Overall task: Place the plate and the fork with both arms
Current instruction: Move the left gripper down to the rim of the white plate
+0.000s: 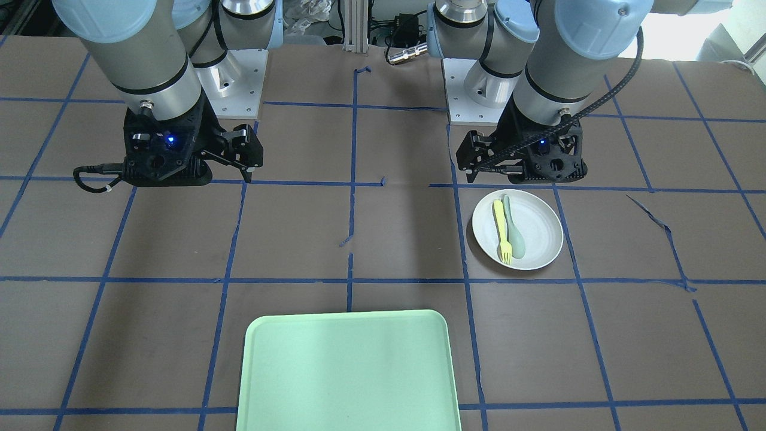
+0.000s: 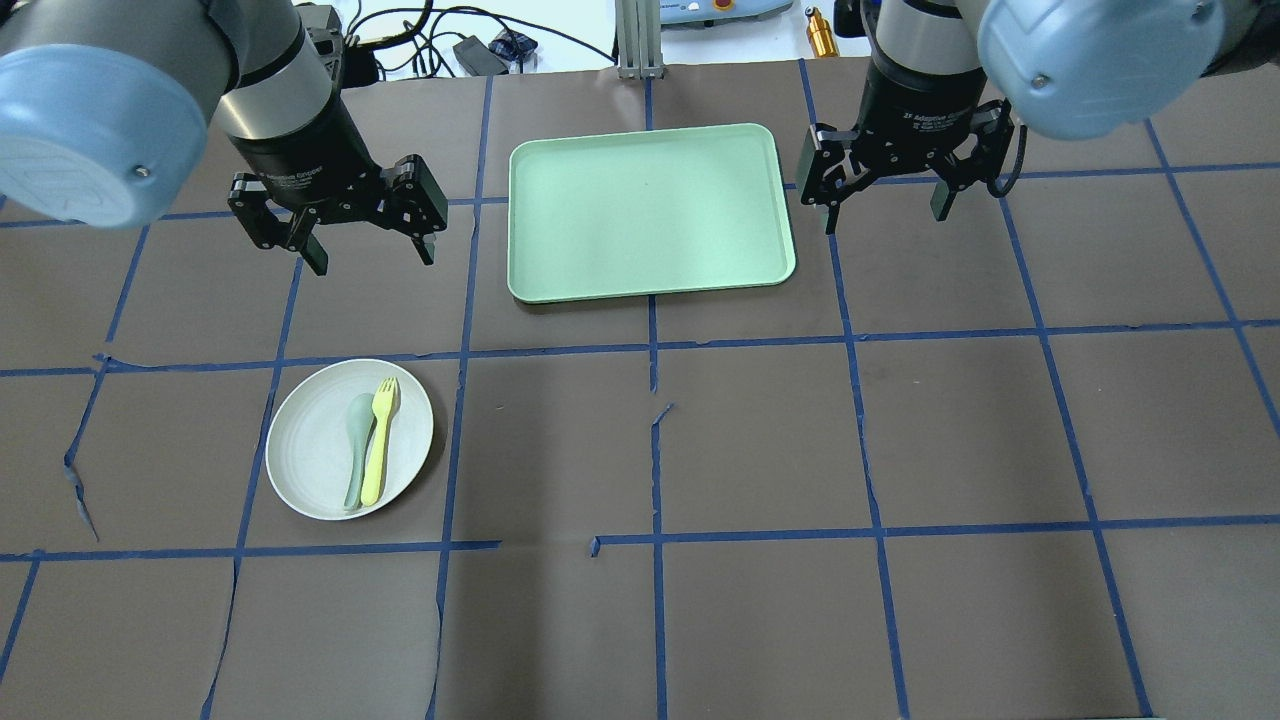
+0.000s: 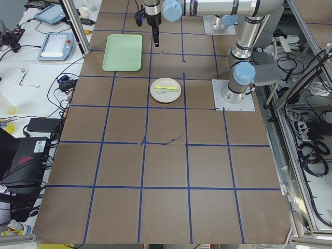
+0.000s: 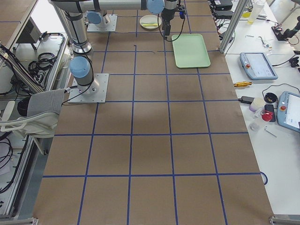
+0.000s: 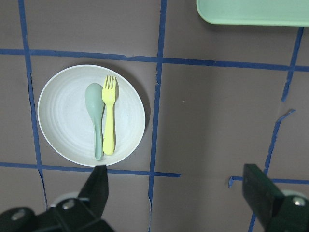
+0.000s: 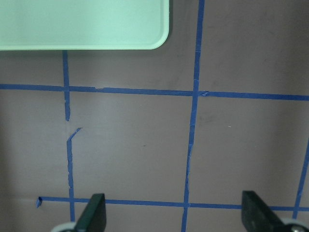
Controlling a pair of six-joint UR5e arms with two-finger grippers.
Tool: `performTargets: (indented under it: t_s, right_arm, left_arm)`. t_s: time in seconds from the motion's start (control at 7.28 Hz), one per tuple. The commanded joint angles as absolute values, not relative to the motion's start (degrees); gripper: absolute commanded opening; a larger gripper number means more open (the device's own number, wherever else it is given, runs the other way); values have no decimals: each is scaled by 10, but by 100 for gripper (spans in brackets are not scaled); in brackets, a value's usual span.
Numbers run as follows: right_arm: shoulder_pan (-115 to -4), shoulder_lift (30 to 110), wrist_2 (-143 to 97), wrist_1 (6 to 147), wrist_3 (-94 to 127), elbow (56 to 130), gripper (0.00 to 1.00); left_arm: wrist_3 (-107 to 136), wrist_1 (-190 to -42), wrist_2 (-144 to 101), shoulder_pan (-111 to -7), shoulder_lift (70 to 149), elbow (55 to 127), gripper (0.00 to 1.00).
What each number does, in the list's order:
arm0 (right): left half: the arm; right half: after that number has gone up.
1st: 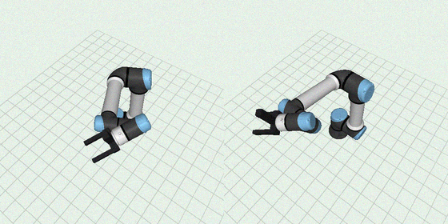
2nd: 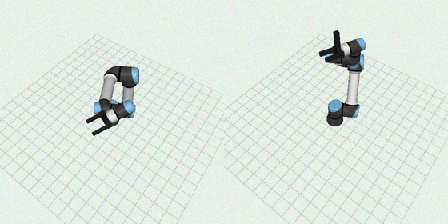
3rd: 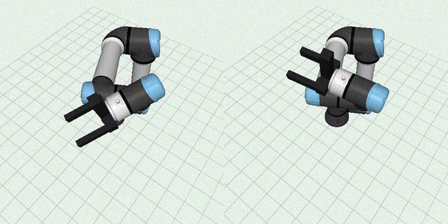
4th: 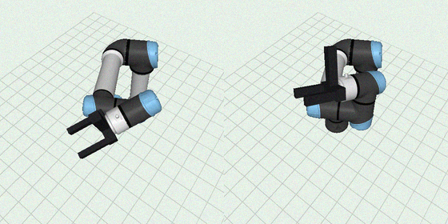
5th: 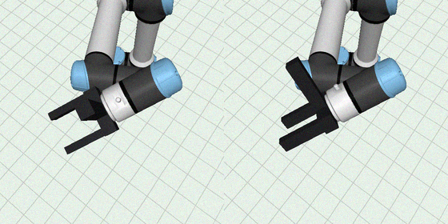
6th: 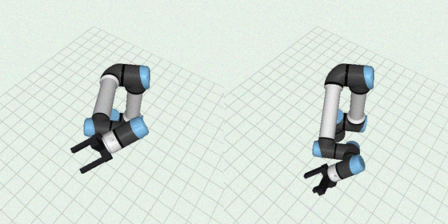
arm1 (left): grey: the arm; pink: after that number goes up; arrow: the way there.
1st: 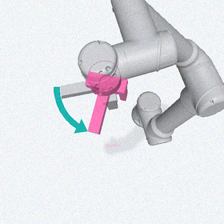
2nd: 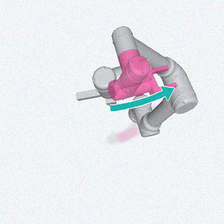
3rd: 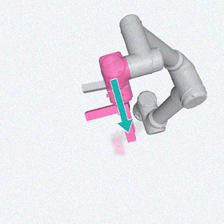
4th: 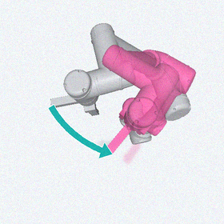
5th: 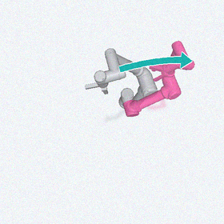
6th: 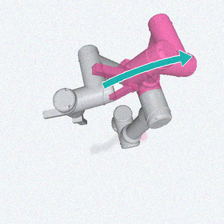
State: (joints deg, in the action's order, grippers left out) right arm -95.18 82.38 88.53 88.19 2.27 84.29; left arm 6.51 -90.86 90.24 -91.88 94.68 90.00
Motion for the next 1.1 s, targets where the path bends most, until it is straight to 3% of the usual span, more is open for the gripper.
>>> performTargets:
  t_s: [0.0,0.69,0.96]
  right_arm:
    - [-949,822,871,887,21,844,100]
    - [-950,790,875,923,22,849,100]
    - [-950,784,874,937,27,849,100]
  left_arm:
    - [64,-912,909,-912,953,903,100]
    - [-117,-817,901,-716,959,1028,100]
    - [-212,-684,890,-641,982,1125,100]
